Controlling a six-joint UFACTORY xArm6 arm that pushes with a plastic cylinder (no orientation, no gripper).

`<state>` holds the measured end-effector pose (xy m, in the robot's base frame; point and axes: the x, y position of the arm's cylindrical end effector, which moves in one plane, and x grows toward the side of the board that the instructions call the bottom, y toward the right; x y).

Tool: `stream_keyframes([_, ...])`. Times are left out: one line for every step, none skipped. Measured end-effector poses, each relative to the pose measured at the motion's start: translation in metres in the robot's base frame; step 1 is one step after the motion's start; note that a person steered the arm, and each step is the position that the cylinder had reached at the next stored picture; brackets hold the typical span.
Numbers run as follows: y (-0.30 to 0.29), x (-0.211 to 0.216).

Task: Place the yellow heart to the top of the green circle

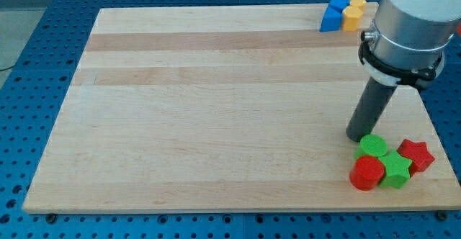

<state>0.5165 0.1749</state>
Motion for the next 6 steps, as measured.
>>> stream_keyframes([-0.06,-0.023])
stream_keyframes([-0.078,-0.121])
stream_keyframes([-0.088,-0.204])
stream_keyframes([-0.1,-0.262])
stream_keyframes([-0.068,-0.312])
stream_keyframes([-0.04,-0.325])
